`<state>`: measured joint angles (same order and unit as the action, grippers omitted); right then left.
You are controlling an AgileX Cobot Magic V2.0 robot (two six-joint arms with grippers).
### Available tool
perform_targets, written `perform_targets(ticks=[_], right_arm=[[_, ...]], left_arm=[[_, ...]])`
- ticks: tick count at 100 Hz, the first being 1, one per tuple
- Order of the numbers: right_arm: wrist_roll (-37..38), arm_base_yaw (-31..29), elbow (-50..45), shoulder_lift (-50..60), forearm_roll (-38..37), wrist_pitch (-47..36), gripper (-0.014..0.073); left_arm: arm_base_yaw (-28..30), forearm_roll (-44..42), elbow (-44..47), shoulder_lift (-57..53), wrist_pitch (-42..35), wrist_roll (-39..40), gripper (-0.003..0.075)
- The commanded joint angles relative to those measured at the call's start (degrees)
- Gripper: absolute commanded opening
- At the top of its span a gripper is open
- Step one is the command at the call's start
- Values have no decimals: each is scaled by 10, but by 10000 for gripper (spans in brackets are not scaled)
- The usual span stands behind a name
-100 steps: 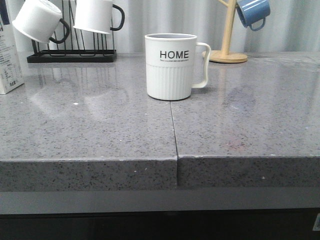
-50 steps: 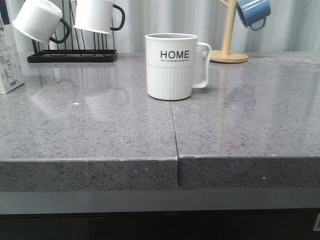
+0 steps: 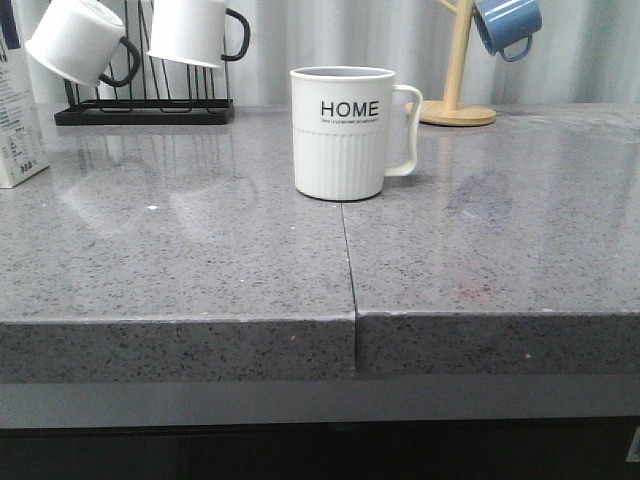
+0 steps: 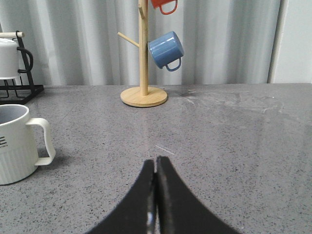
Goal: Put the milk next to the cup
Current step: 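Move the left gripper toward the Pascual milk carton, then grasp the milk carton near its green cap with the left gripper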
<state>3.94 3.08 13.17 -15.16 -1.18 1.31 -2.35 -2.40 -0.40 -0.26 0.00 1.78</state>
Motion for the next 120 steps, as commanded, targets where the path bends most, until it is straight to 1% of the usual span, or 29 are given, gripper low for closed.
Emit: perform_targets(ticks=[1, 25, 34, 42, 49, 53, 60, 75, 80, 86, 95, 107, 120], right_arm=[[0, -3, 16, -4, -3, -40, -120], [0, -3, 16, -4, -3, -40, -120], [0, -3, 16, -4, -3, -40, -120], [0, -3, 16, -4, -3, -40, -120], [0, -3, 16, -4, -3, -40, -120], [0, -3, 16, -4, -3, -40, -120], [0, -3, 16, -4, -3, -40, -120], [0, -3, 16, -4, -3, -40, -120], [0, -3, 16, -4, -3, -40, -120], [0, -3, 16, -4, -3, -40, -120], [0, -3, 16, -4, -3, -40, -120], [0, -3, 16, -4, -3, -40, -120], [0, -3, 16, -4, -3, -40, -120]], left_arm=[[1, 2, 29, -19, -40, 4, -21], [1, 2, 29, -19, -41, 4, -20], [1, 4, 28, -19, -66, 4, -21], [1, 7, 17, -17, -66, 4, -21], [1, 15, -6, -9, -44, 4, -21], [1, 24, -27, 2, -13, 4, -21], [1, 38, -66, 31, 24, 4, -21], [1, 61, -153, 120, 63, 4, -21], [1, 71, -186, 155, 86, 4, -21], [1, 86, -230, 201, 131, 4, -20], [1, 86, -285, 265, 173, 4, -21], [1, 88, -329, 332, 182, 4, -21], [1, 88, -339, 378, 167, 4, -20]])
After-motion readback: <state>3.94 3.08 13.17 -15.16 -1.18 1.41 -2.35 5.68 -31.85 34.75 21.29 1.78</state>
